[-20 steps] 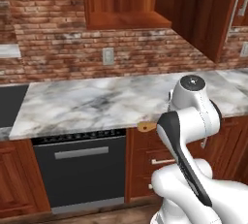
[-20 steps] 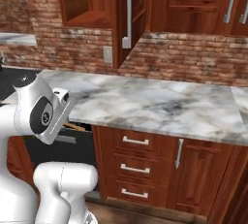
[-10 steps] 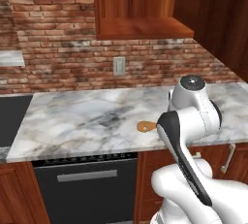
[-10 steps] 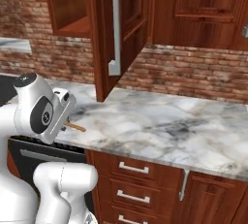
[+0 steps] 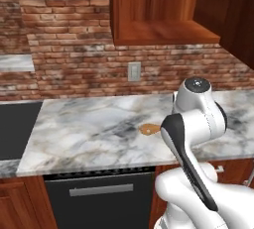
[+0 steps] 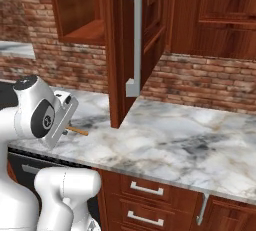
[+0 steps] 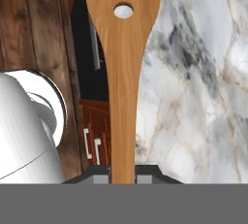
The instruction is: Organize the utensils by type. Pick up the wooden spoons from the counter and place them in the open cabinet. Then pick up the metallic utensils from the counter and place them in the open drawer.
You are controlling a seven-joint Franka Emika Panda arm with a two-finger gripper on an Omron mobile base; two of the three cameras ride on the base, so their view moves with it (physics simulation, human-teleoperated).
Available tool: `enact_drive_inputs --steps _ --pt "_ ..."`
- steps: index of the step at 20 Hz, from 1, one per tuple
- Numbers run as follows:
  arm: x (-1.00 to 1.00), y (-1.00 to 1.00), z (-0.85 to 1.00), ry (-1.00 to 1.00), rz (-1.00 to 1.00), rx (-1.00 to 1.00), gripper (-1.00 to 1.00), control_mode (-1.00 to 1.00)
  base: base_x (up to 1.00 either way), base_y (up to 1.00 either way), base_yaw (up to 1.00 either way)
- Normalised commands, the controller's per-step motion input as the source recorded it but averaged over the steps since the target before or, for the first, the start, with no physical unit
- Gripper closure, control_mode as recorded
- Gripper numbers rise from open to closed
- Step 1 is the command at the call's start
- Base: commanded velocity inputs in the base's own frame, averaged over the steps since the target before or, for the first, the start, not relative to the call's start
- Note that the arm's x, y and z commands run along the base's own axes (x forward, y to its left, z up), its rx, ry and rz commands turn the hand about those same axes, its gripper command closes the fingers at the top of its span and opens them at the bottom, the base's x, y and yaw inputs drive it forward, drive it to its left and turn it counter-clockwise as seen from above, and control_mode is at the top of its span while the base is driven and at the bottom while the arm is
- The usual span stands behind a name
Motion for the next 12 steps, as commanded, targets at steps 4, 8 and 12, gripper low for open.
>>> enact_drive_inputs --steps 4,8,12 --pt "0.00 0.00 0.00 0.00 0.00 0.00 1.00 1.00 0.34 0.26 -0.01" --pt "0.00 0.00 0.00 0.00 0.00 0.00 1.00 1.00 0.05 0.18 -0.14" --pt "0.03 0.08 0.03 -0.08 -0.09 0.00 1.00 -1.00 0.00 0.07 -0.09"
